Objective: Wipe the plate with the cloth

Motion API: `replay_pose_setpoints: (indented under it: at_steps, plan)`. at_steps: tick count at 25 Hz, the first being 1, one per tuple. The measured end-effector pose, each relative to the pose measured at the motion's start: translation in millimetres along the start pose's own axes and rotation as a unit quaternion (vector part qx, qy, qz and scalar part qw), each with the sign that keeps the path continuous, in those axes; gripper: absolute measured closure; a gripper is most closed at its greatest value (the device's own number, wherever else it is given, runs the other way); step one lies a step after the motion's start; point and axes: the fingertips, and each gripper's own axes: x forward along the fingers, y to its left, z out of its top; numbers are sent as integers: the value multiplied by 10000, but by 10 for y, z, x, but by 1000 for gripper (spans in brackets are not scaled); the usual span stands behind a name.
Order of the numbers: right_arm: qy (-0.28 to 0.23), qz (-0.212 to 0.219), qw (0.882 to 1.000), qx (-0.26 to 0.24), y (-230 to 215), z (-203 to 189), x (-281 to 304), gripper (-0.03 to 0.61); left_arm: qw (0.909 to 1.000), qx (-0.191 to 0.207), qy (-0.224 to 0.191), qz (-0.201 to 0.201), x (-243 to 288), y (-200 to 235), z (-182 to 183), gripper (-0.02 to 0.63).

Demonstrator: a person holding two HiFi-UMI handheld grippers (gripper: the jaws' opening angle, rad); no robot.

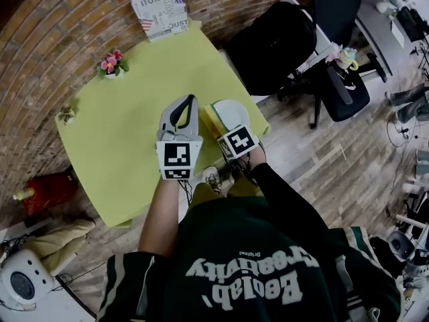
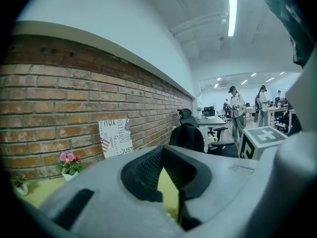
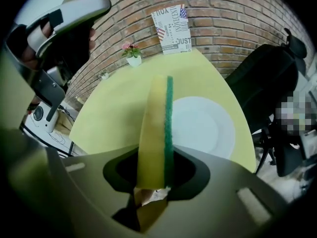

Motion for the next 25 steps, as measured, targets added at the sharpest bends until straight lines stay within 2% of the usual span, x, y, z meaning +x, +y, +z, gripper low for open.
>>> replay_pose_setpoints:
  at_steps: [12, 19, 21, 25]
  plan:
    - [-82, -610, 9961, 633, -622, -165, -230, 449, 9995, 57, -29, -317, 128, -212, 15, 609]
    - [-133, -958, 9903, 994, -984, -303, -401, 448, 9993, 88, 20, -365, 151, -245, 4, 609]
    - [-150, -943, 9908, 958, -963, -301, -431, 448, 9992, 122, 58, -380, 140, -268, -10, 609]
    - [-281, -626, 9942, 826, -724, -200, -398, 448, 9991, 119, 80, -406, 109, -266, -55, 609]
